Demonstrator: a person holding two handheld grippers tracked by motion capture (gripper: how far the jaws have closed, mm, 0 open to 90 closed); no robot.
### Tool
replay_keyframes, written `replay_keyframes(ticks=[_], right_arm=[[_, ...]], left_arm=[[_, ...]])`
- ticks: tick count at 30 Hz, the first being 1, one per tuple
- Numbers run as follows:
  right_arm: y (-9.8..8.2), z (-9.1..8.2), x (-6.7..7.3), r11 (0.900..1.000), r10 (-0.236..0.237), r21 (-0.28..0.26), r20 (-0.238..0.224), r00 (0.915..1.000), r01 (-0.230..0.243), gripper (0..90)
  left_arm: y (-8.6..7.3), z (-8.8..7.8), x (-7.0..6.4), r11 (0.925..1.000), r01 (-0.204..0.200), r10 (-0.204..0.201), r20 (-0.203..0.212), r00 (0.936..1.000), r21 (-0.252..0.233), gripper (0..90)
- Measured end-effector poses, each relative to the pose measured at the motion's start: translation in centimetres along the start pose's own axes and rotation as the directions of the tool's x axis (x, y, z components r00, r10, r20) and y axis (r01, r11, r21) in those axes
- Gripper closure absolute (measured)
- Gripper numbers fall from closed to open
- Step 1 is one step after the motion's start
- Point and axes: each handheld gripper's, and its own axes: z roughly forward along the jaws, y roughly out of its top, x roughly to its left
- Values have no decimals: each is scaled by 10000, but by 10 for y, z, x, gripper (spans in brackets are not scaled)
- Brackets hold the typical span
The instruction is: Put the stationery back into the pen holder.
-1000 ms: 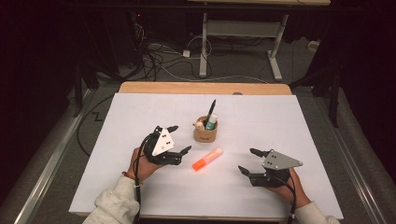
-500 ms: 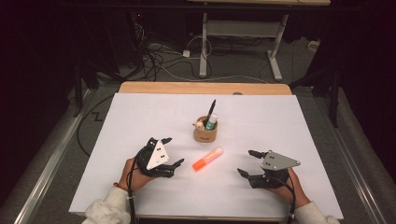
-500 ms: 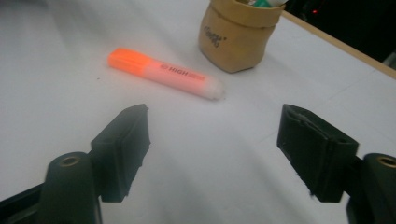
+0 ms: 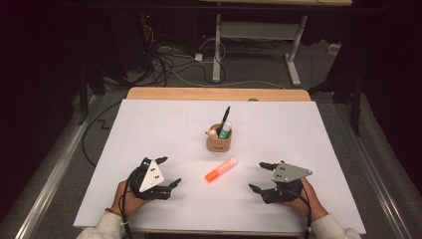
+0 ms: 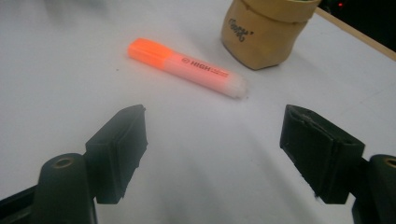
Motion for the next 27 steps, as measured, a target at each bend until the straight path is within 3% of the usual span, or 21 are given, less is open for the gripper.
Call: replay_keyframes(ticks=[10, 15, 24, 27], right_arm=[[12, 10, 4, 9946, -800, 599, -734, 9941, 845, 259], [21, 18, -3, 9880, -1097, 973, -1063, 9883, 1201, 264], [46, 40, -7, 9593, -2048, 1612, -1673, 9644, 2317, 282], [53, 51, -7, 9412, -2389, 1917, -2053, 9491, 2783, 289]], left_arm=[[-14, -15, -2, 10000, 54, -54, -308, 9995, 23, 162], [-18, -19, -1, 9998, 168, -166, -381, 9991, 53, 161], [-20, -21, 0, 9997, 231, -229, -345, 9991, 52, 161], [-21, -20, 1, 9994, 350, -349, -319, 9989, 23, 161]])
